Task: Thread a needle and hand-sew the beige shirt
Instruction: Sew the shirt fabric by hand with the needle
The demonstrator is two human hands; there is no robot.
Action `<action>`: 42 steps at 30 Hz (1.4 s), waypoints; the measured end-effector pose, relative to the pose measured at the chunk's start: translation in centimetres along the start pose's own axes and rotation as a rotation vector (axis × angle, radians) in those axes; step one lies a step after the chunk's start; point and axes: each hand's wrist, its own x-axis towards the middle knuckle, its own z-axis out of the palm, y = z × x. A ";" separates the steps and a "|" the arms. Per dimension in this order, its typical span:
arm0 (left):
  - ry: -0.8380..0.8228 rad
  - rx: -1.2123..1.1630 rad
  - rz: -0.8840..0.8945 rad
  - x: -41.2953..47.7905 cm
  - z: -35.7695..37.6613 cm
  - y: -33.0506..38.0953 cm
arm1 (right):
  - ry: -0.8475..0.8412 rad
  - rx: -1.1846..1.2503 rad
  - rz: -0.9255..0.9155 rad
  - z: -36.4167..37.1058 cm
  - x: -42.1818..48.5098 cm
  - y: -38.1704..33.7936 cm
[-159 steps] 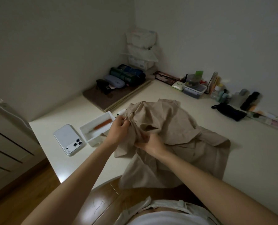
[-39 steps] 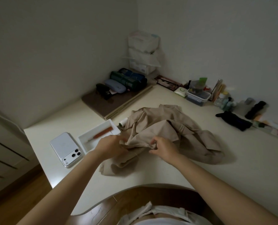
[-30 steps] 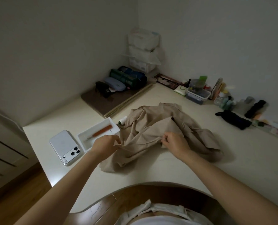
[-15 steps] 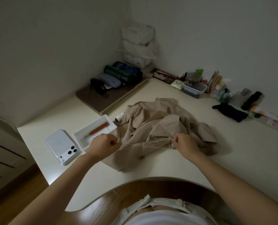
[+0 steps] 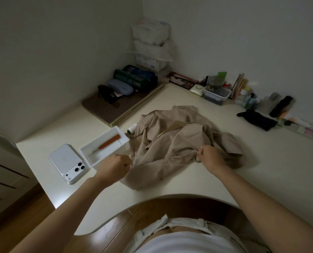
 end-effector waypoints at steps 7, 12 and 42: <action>0.002 -0.288 -0.089 1.2 -0.6 0.5 | -0.015 0.101 -0.040 0.5 -0.3 0.0; 0.038 -0.377 -0.164 2.3 -1.2 2.7 | -0.036 0.188 -0.266 0.5 -1.5 -2.0; -0.308 0.033 0.062 1.4 3.5 7.5 | -0.166 0.076 -0.327 2.1 -3.2 -0.4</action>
